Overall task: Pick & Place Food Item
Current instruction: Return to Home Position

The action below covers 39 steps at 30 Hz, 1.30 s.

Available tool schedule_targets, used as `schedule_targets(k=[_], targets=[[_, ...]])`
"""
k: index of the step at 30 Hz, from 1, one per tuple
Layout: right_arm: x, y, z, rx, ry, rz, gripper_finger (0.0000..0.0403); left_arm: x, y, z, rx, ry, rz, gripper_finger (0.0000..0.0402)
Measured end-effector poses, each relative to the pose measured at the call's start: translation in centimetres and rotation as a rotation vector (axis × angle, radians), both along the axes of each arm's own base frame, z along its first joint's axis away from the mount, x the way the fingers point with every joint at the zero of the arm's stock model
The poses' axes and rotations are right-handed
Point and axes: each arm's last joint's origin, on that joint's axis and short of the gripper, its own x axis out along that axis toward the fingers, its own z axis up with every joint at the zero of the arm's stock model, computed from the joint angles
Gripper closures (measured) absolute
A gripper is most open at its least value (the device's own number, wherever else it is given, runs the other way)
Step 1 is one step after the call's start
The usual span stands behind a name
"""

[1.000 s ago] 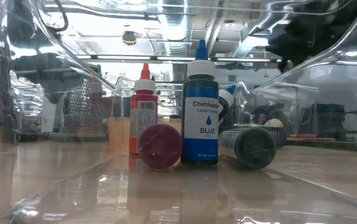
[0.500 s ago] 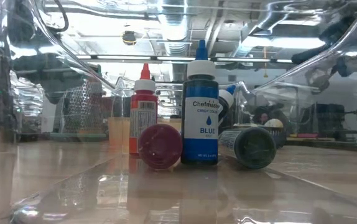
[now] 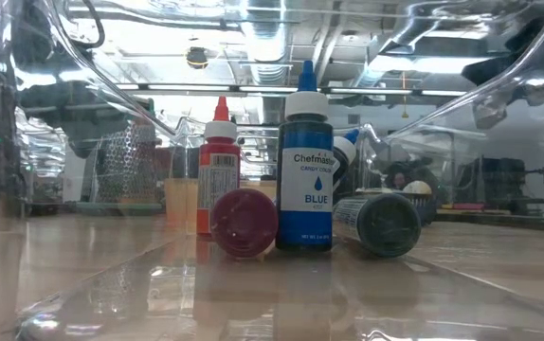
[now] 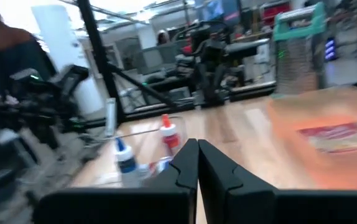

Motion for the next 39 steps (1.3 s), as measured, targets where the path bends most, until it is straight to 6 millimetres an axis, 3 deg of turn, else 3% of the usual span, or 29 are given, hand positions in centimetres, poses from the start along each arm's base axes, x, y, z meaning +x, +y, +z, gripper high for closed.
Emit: schedule_targets(k=[5, 39], targets=[[0.01, 0.05, -0.12, 0.104, 0.021, 0.019, 0.0401, 0.00, 0.00, 0.01, 0.000, -0.001, 0.000, 0.0334], [0.07, 0.05, -0.22, 0.106, 0.032, 0.016, 0.0401, 0.00, 0.00, 0.01, 0.000, -0.001, 0.000, 0.0334]])
